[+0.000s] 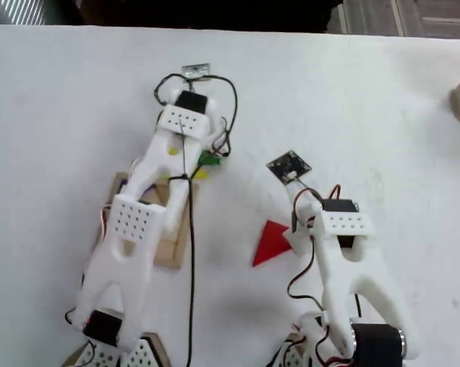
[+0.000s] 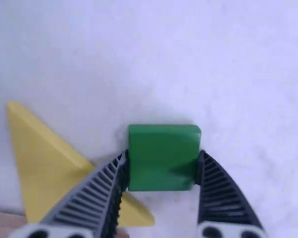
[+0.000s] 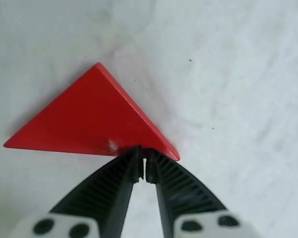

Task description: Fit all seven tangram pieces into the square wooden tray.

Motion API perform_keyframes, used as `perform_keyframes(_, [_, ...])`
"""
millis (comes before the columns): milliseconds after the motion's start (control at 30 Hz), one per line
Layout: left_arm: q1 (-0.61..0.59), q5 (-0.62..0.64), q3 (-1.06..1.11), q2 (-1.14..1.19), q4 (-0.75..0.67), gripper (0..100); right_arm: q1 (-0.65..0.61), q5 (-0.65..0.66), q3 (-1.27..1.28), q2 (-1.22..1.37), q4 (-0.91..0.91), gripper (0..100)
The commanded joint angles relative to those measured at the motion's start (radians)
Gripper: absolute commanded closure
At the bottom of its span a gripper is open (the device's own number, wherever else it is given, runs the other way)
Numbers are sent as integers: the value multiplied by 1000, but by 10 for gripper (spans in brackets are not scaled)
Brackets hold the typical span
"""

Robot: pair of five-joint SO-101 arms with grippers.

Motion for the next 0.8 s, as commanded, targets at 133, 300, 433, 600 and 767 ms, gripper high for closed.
perform_keyframes(133, [-7, -55, -38, -16, -12, 978, -10, 14, 2, -24, 13, 981])
perform_keyframes(300, [-7, -58, -84, -90, 84, 979, -10, 14, 2, -22, 7, 981])
perform_keyframes(433, [-4, -61, -161, -119, 198, 979, -10, 14, 2, -21, 7, 981])
perform_keyframes(600, [10, -64, -224, -128, 278, 980, -12, 14, 2, -19, -5, 981])
perform_keyframes(767, [8, -149, -224, -130, 281, 980, -15, 14, 2, -18, -7, 981])
